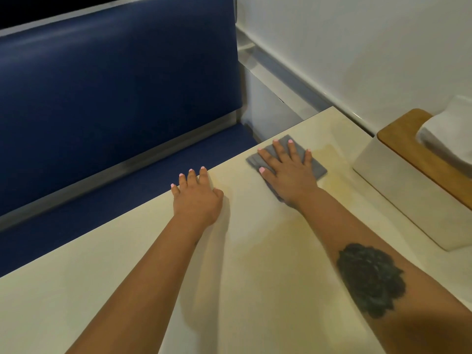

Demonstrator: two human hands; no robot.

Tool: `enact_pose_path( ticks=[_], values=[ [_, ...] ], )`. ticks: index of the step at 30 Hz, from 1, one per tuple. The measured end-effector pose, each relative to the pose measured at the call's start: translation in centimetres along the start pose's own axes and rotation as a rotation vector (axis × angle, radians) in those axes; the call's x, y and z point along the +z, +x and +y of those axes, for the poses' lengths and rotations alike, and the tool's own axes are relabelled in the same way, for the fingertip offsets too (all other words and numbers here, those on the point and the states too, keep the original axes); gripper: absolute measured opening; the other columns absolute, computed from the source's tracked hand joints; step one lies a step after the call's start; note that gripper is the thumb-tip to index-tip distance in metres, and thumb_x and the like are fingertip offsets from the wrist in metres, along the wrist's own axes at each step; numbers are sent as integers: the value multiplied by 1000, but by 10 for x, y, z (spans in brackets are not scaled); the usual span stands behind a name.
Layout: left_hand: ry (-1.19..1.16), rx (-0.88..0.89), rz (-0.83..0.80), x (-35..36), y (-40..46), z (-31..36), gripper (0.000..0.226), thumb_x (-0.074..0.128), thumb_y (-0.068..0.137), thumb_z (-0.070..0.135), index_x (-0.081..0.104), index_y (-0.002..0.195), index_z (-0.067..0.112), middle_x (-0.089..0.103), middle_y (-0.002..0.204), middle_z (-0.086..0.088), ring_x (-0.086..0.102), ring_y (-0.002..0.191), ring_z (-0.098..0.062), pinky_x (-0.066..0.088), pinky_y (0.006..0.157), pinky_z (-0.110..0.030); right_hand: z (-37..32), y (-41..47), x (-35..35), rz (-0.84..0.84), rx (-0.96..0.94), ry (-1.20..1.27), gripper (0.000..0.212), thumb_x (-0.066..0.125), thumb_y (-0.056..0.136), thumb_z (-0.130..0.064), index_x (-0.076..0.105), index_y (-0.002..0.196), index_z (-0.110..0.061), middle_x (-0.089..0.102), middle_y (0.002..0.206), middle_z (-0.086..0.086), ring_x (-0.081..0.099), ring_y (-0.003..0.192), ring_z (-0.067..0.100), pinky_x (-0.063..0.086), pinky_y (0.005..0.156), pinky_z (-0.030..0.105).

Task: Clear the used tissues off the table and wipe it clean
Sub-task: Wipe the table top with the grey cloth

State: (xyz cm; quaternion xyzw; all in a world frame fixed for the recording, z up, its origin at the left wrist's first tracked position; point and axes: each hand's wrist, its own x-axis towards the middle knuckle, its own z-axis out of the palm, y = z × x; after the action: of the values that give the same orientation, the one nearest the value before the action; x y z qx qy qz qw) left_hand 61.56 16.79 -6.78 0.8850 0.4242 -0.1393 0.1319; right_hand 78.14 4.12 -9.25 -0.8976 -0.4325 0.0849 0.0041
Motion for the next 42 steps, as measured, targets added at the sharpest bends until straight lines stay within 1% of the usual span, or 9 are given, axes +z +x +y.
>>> enact_pose_path(
  ticks=[6,9,16,20,23,29,33,37,42],
  values=[
    [-4,0,13,1,0,0,60,25,99,35,-1,150,18,1,158,-9,-3,145,-30,0,116,-46,-1,-25,9,22,-155,2,60,-3,91,-58,-6,148,-41,-11,159,-5,-14,145,26,-12,111,53],
    [12,8,30,3,-1,-2,60,26,99,35,-1,150,17,1,158,-10,-2,145,-30,1,116,-47,23,-36,9,27,-102,-1,68,-10,82,-60,-4,147,-43,-6,159,-7,-11,146,24,-6,113,54],
    [-3,-6,10,0,-1,2,60,23,99,39,-1,150,17,1,158,-9,-3,145,-30,1,117,-47,7,7,1,8,51,17,55,11,98,-51,-5,148,-38,-9,159,0,-14,145,30,-8,111,59],
    [-12,-2,-3,-2,-1,1,60,22,99,40,0,150,17,2,158,-9,-2,145,-29,2,117,-47,6,-16,9,22,-101,8,59,-2,92,-59,-8,147,-41,-11,159,-4,-16,145,27,-11,112,55],
    [-6,11,7,-2,-2,-1,60,22,99,39,0,150,17,2,158,-8,-2,145,-28,2,117,-46,27,-32,9,21,-100,1,68,-11,82,-61,-7,147,-42,-8,159,-7,-13,145,24,-8,113,53],
    [7,14,12,0,-2,0,61,22,99,40,-2,150,17,1,158,-9,-4,145,-29,1,117,-47,37,6,-4,11,90,29,54,16,99,-49,0,149,-38,-6,160,-1,-10,145,29,-6,112,58],
    [-2,11,13,1,-2,0,61,22,99,40,-2,150,17,0,158,-8,-4,145,-29,0,117,-47,24,0,-1,39,1,14,54,15,99,-49,-1,149,-37,-5,160,-1,-10,145,30,-6,112,58],
    [5,21,22,1,-2,-2,61,22,99,40,-2,150,17,0,158,-8,-4,145,-29,1,117,-47,43,-26,3,24,-58,-23,62,-4,89,-58,-5,148,-40,-8,159,-5,-12,146,25,-6,113,54],
    [5,22,24,2,-2,-2,61,21,99,40,-3,150,17,-1,158,-8,-5,145,-28,0,116,-47,62,3,-2,28,108,56,53,18,99,-49,2,149,-40,-4,160,-4,-10,146,26,-5,113,57]
  ],
)
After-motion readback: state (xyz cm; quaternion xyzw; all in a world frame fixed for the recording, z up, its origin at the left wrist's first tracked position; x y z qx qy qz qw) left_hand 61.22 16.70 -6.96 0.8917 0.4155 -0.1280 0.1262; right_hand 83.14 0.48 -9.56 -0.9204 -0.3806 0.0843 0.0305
